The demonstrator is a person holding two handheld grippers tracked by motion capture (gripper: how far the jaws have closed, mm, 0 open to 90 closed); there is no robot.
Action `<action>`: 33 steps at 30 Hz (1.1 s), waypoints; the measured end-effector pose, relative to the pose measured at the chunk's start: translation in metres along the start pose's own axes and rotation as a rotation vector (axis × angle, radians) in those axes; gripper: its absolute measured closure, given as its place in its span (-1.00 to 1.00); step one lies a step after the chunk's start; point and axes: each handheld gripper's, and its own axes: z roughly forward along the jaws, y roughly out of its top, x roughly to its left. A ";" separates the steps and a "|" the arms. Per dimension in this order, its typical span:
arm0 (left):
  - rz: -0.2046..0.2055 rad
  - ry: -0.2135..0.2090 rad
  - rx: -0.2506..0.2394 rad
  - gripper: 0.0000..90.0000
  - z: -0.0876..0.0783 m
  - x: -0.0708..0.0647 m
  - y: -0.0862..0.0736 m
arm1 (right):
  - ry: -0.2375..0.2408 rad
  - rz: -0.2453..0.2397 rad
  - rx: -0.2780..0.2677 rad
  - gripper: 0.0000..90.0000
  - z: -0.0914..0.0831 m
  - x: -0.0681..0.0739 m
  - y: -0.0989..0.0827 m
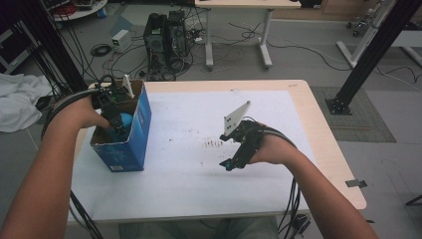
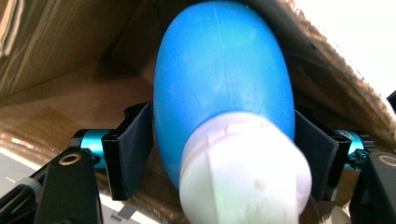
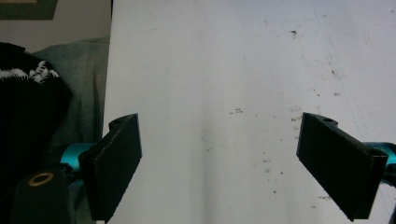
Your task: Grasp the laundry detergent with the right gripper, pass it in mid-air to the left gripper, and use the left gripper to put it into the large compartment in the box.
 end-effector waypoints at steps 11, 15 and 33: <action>0.003 -0.006 -0.015 -0.39 -0.012 -0.004 -0.006 | -0.002 0.008 0.002 -0.71 -0.001 0.001 0.000; 0.007 0.002 -0.022 -0.45 -0.020 -0.007 -0.009 | -0.001 0.006 0.002 -0.71 -0.003 0.000 0.000; 0.007 0.020 -0.071 -0.54 -0.059 -0.025 -0.014 | -0.003 0.009 0.005 -0.71 -0.010 -0.001 0.002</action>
